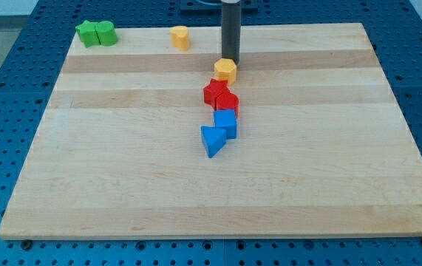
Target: Slide the yellow heart towards the yellow hexagon
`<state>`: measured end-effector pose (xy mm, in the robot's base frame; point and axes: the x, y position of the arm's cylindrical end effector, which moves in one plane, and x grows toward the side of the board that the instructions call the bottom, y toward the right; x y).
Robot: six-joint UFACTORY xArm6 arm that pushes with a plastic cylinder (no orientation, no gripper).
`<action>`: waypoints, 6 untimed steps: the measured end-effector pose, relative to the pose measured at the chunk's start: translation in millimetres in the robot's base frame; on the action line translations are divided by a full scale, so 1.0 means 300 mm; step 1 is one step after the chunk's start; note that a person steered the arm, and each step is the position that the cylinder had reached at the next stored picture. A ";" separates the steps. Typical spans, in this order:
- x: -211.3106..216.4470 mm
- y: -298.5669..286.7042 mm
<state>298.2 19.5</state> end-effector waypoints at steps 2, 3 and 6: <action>0.084 0.000; -0.052 -0.023; -0.136 -0.593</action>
<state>257.4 -158.5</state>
